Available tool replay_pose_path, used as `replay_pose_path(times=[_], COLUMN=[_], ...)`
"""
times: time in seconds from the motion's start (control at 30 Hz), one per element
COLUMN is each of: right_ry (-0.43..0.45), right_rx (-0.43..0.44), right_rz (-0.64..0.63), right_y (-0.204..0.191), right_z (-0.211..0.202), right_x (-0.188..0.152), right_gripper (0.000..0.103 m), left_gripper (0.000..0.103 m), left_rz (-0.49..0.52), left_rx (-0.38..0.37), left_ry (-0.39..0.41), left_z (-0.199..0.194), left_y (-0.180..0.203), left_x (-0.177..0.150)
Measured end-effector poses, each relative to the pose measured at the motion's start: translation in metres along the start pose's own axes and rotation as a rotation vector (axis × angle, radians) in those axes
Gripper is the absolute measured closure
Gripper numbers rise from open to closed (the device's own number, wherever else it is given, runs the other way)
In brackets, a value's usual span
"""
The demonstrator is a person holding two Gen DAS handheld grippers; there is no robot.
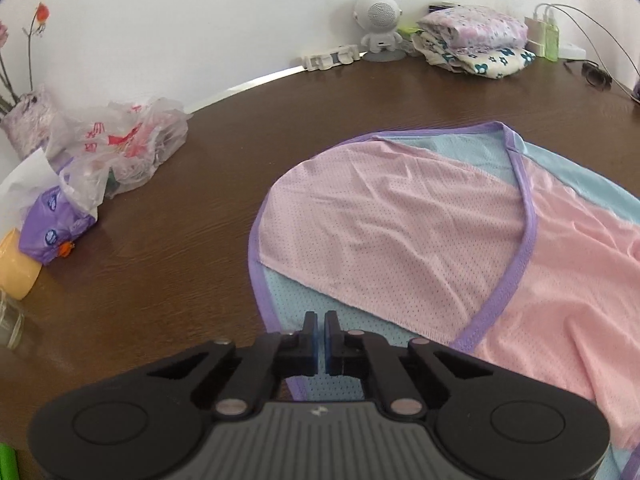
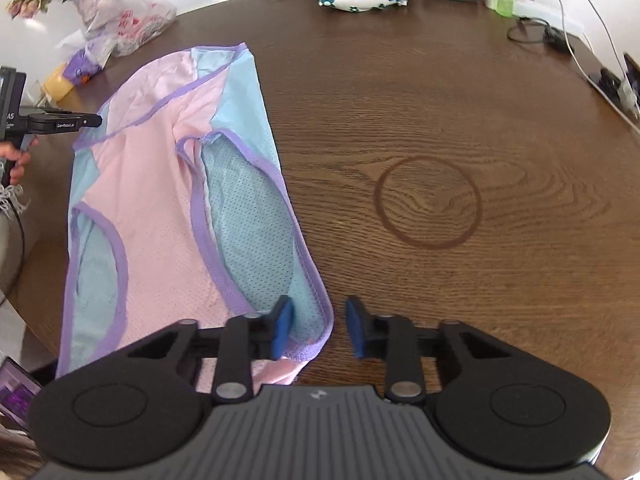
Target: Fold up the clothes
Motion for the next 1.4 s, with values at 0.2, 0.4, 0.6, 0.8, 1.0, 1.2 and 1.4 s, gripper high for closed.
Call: replay_pose_path(times=[0.2,0.4,0.6,0.8,1.0,1.2,1.4], right_ry=[-0.047,-0.086,-0.109,-0.032,0.181,0.154,0.151], right_rx=[-0.060,-0.170,-0.225,-0.164,-0.005,0.049,-0.093], right_rz=[-0.099,-0.192,-0.273,-0.201,-0.129,-0.147,-0.152], right_y=[0.028,0.075,0.118,0.132,0.115,0.081,0.064], right_z=[-0.002,-0.002,0.024,0.024,-0.050,-0.066,-0.061], right_x=[0.016,0.045,0.112,0.147,0.088,0.000,-0.036], right_gripper=[0.101,0.101,0.100,0.071,0.062,0.061,0.061], left_gripper=[0.103,0.103,0.103,0.089,0.069,0.070,0.071], left_rz=[0.162,0.291,0.286,0.139,0.053,-0.017,-0.031], left_rx=[0.049,0.045,-0.058,-0.098,-0.022,-0.044,-0.035], left_ry=[-0.027,-0.064,-0.050,-0.030,0.024,-0.002,-0.009], left_z=[-0.025,-0.082,-0.140,-0.158,-0.138,-0.097,-0.081], left_y=[0.030,0.083,0.135,0.123,0.088,0.079,0.079], left_x=[-0.014,-0.053,-0.087,-0.072,-0.043,-0.038,-0.045])
Point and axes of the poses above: each gripper's, at about its wrist camera, not at the fingertips, and z roughly the way its jaws point, y to its right, x to its top, the point moved 3 cm from there along z, roughly the way its jaws point, and after that the axes turned 8 degrees about x, right-handed, at the moved point
